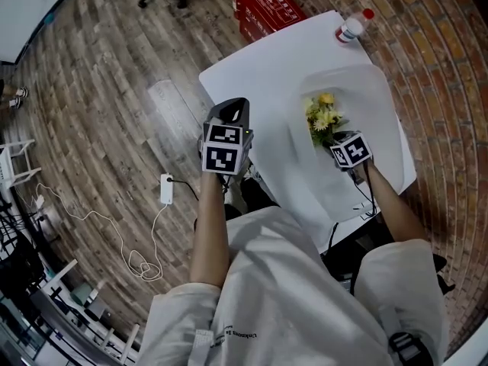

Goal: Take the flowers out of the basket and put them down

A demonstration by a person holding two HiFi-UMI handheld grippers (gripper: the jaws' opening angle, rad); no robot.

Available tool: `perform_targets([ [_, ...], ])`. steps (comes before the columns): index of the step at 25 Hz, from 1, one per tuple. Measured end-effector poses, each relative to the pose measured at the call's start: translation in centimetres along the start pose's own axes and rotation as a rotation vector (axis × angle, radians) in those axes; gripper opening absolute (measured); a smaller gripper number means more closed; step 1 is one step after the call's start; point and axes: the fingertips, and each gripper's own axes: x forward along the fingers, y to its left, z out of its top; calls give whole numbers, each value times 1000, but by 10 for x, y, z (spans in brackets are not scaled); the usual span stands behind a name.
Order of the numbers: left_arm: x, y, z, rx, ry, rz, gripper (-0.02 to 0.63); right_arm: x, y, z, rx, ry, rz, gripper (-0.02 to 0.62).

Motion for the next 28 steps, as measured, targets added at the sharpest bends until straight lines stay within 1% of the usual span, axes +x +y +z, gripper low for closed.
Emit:
perform_targets([
  [2, -1, -1, 0, -1, -1, -5, 25, 1, 0, 1, 3, -1, -6, 183],
  [5, -2, -5, 1, -12, -7, -24, 25, 1, 0, 1, 39, -16, 7, 122],
  [9, 0, -12, 6, 15, -4, -46, 25, -4, -3, 0, 92, -36, 14, 92],
  [16, -2, -21, 19, 56, -9, -82, 25, -26, -7, 0, 137, -65, -12, 81],
  [22, -8, -23, 30, 65, -33, -103, 25, -45, -5, 4, 183, -106, -27, 78],
  [28, -10, -29, 40, 103, -42, -158, 25, -72, 0, 8, 205, -142, -58, 78],
])
